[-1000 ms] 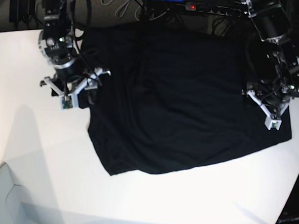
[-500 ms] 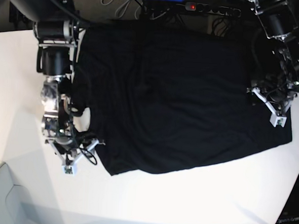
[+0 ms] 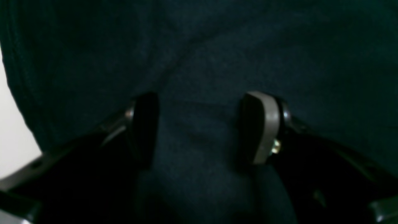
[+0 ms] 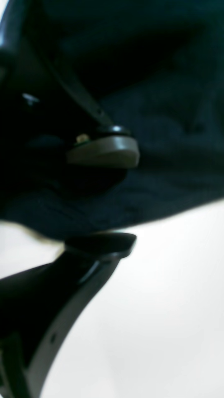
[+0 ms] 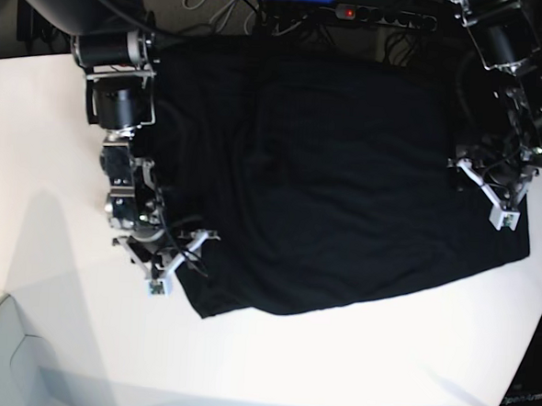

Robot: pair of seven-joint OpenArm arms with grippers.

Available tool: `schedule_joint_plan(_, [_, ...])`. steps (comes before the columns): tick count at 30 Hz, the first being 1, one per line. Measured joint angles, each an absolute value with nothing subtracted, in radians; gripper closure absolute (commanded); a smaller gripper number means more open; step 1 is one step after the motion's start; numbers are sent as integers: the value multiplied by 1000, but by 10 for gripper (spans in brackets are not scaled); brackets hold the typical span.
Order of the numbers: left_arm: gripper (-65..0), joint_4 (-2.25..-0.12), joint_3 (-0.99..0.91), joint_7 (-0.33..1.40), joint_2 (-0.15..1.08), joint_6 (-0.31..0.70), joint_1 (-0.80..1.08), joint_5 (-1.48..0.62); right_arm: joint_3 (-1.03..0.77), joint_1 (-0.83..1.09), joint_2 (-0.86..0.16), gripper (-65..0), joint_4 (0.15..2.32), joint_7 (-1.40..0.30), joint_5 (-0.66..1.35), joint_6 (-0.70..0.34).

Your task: Layout the t-shirt on the table in an organized manner, then fold the t-shirt properly

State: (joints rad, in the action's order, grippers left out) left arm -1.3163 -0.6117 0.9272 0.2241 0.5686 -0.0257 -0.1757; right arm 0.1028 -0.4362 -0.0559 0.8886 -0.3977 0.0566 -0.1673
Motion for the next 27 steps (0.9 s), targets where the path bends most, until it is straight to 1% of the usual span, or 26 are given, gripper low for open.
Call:
schedule_joint_plan(2, [-414, -1316, -612, 927, 224, 569, -26, -176, 147, -437, -57, -327, 889, -398, 56, -167])
schedule_joint_plan(4, [-414, -1316, -612, 930, 224, 569, -26, -176, 169, -428, -55, -281, 890, -378, 57, -167])
schedule_joint_plan(6, [-414, -1313, -612, 930, 224, 569, -27, -176, 161, -417, -56, -179, 890, -348, 58, -168])
schedule_joint_plan(8, [-414, -1309, -612, 926, 224, 569, -32, -176, 127, -417, -75, -32, 890, -346, 62, -178])
schedule_joint_plan(9, [-414, -1306, -612, 914, 224, 569, -35, -171, 97, -418, -87, 0, 890, -348, 64, -178])
schedule_joint_plan(12, [-414, -1296, -611, 870, 226, 565, -41, -155, -4, -418, -120, -2, 899, -368, 56, -178])
schedule_joint_plan(15, [-414, -1288, -606, 859, 224, 565, -60, -154, -96, -408, -144, 0, 964, -386, 60, -179])
schedule_joint_plan(19, [-414, -1214, -599, 871, 211, 567, -154, -150, -179, -401, -162, 0, 1038, -380, 67, -180])
schedule_joint_plan(22, [-414, -1160, -601, 886, 211, 554, -228, -133, -233, -398, -176, 0, 1055, -375, 53, -176])
schedule_joint_plan(27, [-414, -1182, -609, 910, 185, 551, -334, -135, -307, -404, -199, 0, 1061, -377, 53, -168])
